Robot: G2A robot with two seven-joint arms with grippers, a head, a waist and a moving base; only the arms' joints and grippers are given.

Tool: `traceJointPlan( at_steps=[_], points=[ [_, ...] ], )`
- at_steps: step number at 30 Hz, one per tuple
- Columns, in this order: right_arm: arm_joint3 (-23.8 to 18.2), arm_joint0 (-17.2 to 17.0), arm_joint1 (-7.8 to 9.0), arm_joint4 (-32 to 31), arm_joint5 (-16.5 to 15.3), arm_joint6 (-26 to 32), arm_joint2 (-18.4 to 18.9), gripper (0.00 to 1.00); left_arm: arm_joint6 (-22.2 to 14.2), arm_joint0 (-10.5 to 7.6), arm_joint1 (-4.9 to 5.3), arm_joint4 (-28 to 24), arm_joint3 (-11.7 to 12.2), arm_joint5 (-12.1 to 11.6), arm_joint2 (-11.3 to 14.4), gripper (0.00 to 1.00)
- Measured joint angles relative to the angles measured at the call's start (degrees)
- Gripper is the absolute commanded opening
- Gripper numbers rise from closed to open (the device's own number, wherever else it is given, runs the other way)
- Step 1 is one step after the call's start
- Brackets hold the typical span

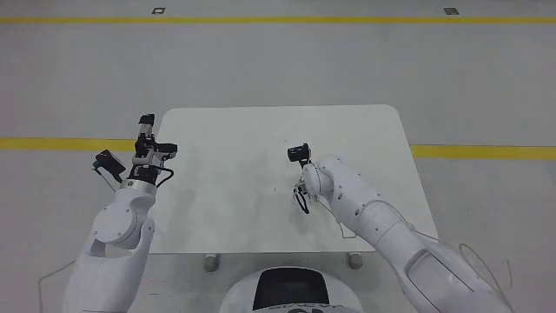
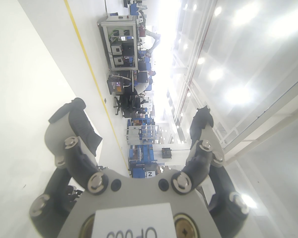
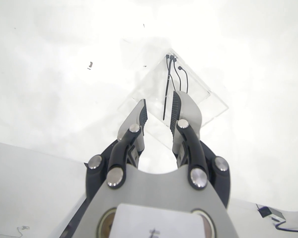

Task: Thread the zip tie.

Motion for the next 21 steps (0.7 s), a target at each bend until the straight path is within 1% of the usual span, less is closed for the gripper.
traceJointPlan(
  at_steps=[4, 7, 9, 10, 21],
  points=[
    [0.95, 0.21, -0.35, 0.08, -0.03, -0.49, -0.06, 0.24, 0.00, 0.00, 0.00, 0.00, 0.00, 0.00, 0.00, 1.00],
    [1.68, 0.44, -0.61, 0.07, 0.00, -0.78, -0.13, 0.20, 0.00, 0.00, 0.00, 0.00, 0.00, 0.00, 0.00, 1.00],
    [2.24, 0.61, -0.78, 0.10, 0.01, -0.98, -0.17, 0.20, 0.00, 0.00, 0.00, 0.00, 0.00, 0.00, 0.00, 1.00],
    [2.64, 0.74, -0.91, 0.16, 0.00, -1.13, -0.19, 0.22, 0.00, 0.00, 0.00, 0.00, 0.00, 0.00, 0.00, 1.00],
    [6.40, 1.86, -2.22, 0.87, -0.23, -3.50, -0.63, 0.22, 0.00, 0.00, 0.00, 0.00, 0.00, 0.00, 0.00, 1.00]
  ],
)
